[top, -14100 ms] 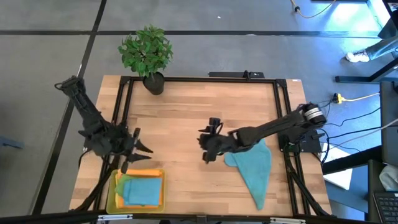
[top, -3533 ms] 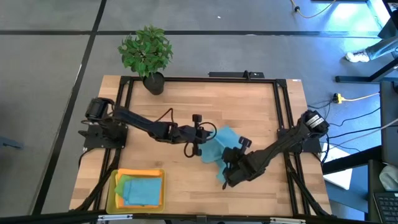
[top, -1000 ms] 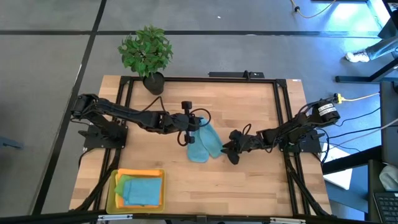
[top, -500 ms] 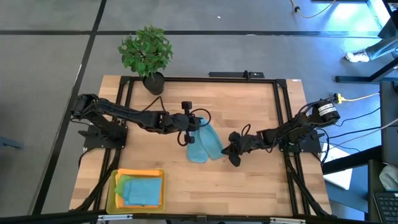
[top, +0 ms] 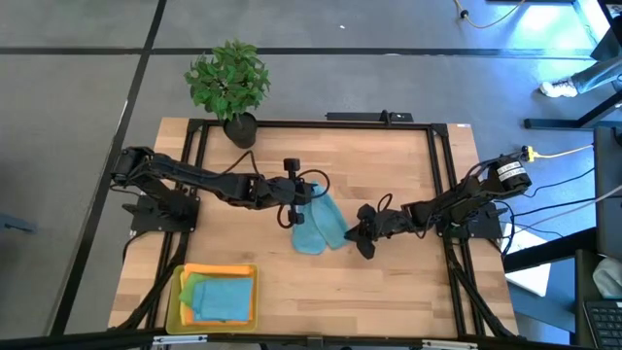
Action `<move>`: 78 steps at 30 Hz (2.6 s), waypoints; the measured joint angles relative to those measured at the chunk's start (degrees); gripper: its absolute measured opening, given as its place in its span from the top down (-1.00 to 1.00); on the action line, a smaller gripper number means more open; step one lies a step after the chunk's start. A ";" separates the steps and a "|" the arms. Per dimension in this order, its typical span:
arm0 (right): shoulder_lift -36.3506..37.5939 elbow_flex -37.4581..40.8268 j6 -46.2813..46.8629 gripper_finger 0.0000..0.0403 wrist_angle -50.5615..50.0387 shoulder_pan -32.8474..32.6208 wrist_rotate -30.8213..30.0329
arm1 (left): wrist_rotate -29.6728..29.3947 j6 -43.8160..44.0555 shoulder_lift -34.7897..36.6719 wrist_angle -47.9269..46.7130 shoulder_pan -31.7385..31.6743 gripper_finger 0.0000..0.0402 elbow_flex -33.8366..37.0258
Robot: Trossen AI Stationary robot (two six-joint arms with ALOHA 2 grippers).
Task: Fold microfiber towels
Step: Fold the blue microfiber cloth
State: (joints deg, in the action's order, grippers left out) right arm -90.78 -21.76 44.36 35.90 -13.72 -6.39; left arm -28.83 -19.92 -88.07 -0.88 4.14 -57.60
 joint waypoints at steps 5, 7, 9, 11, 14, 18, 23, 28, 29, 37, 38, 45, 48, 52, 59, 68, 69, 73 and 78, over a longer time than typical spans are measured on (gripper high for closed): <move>0.00 0.00 2.27 0.40 -1.37 0.00 0.59 | -0.01 -0.02 0.00 0.01 -0.49 1.00 0.00; -0.02 0.00 4.33 0.37 -3.36 0.00 1.90 | -0.01 -0.02 0.00 -0.01 -0.72 1.00 0.00; -0.02 0.00 5.68 0.36 -4.50 0.00 1.97 | -0.01 -0.02 0.00 -0.01 -0.76 1.00 0.00; -0.02 0.00 6.16 0.36 -4.45 0.00 1.97 | -0.01 -0.02 0.00 0.01 -0.76 1.00 0.00; -0.02 -0.11 6.16 0.36 -3.80 0.00 1.97 | 0.01 -0.02 -0.02 0.01 -0.76 1.00 0.00; -0.04 -1.77 4.96 0.36 -4.17 0.00 1.98 | 0.01 -0.02 -0.02 0.01 -0.76 1.00 0.00; -0.24 -5.26 3.16 0.36 -7.58 0.00 2.40 | 0.01 -0.03 -0.02 0.01 -0.76 1.00 0.00; -3.21 -7.90 2.96 0.36 -10.85 0.01 3.13 | 0.01 -0.03 -0.02 0.01 -0.76 1.00 0.00; -4.02 -8.23 3.02 0.36 -10.87 0.07 3.66 | 0.01 -0.04 -0.02 0.02 -0.76 1.00 0.00; -8.13 -10.21 3.09 0.36 -10.46 0.11 4.99 | 0.01 -0.13 -0.02 0.00 -0.76 1.00 0.00; -8.13 -10.21 3.05 0.36 -10.45 0.14 5.01 | 0.01 -0.13 -0.02 -0.07 -0.76 1.00 0.00; -7.44 -10.12 -0.10 0.63 -10.73 0.48 5.03 | 0.01 -0.16 -0.02 -0.93 -0.76 1.00 -0.02; -5.15 -10.10 -3.08 0.90 -11.10 0.47 4.59 | 0.00 -2.54 0.22 -3.18 -0.76 1.00 -0.04; 0.38 -10.17 -7.06 0.95 -12.76 0.48 2.17 | -0.42 -3.78 1.49 -6.66 -0.76 1.00 -0.87; 12.01 -10.16 -12.46 0.98 -21.01 0.72 -6.03 | -1.22 -4.19 4.56 -12.86 -0.76 1.00 -5.08; 23.66 -12.04 -25.11 0.99 -22.26 6.20 -13.56 | -2.22 -6.22 10.70 -19.15 -3.69 1.00 -9.47; 24.48 -12.96 -26.85 0.99 -22.12 7.31 -13.64 | -2.26 -6.45 11.23 -20.10 -4.43 1.00 -9.90; 26.34 -18.56 -32.76 0.99 -25.93 11.95 -13.67 | -2.22 -8.98 13.55 -20.12 -7.89 1.00 -10.87; 26.60 -29.29 -38.48 0.99 -37.41 17.83 -13.66 | -2.07 -12.00 15.10 -20.12 -13.49 1.00 -12.66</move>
State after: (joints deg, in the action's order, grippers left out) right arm -64.18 -51.04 5.88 -1.51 4.11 -20.05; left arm -30.90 -31.92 -72.97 -21.00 -9.35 -70.26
